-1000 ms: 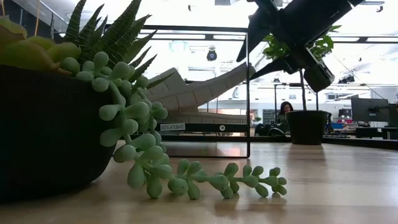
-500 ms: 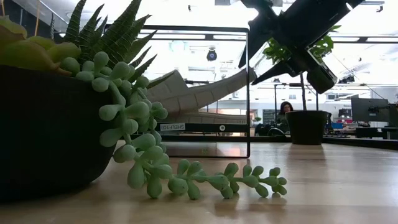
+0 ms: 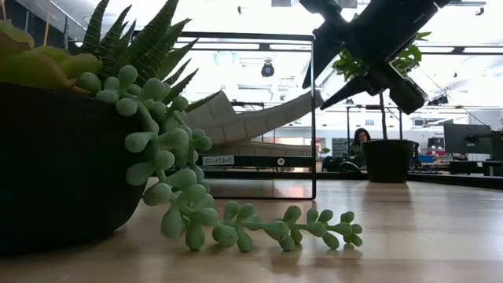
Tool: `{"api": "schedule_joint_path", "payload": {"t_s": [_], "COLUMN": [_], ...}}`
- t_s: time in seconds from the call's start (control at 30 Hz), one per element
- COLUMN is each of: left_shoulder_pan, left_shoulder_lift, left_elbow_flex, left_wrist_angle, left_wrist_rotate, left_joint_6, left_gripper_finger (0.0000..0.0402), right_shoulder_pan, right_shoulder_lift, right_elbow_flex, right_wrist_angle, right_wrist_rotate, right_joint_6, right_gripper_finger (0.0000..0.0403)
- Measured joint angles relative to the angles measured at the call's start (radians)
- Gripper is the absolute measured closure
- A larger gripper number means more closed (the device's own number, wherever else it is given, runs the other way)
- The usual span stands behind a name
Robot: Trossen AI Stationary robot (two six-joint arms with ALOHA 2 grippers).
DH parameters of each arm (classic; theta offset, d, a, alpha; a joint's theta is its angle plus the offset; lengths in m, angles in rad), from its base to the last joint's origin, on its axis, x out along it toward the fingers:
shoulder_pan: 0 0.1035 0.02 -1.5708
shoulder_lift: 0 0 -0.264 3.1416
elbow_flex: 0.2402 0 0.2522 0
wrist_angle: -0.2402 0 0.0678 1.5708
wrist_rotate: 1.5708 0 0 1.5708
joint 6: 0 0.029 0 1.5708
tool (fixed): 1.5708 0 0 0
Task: Pick and place slides into the shelf
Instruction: Put the gray slipper slide on the shelf, then adjust the right gray slipper slide on the shelf
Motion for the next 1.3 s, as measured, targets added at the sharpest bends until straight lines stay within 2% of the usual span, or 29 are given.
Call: {"api": "schedule_joint_path", "payload": {"t_s": [0.5,0.97,1.3], "left_shoulder_pan": [0.0,0.0,0.0], "left_shoulder_lift": [0.0,-0.001,-0.001], "left_elbow_flex": [0.0,0.0,0.0], "left_wrist_angle": [0.0,0.0,0.0], "left_wrist_rotate": [0.0,0.0,0.0], "left_joint_6": [0.0,0.007,0.018], "left_gripper_finger": [0.0339,0.0339,0.0339], "right_shoulder_pan": [-0.005,-0.001,-0.009], "right_shoulder_lift": [-0.002,-0.107,-0.199], "right_elbow_flex": [0.0,0.0,0.0], "right_wrist_angle": [-0.039,-0.259,-0.413], "right_wrist_rotate": [-0.048,-0.058,-0.118], "right_joint_6": [0.007,0.006,-0.035], "right_gripper_finger": [0.0237,0.0237,0.0237]}}
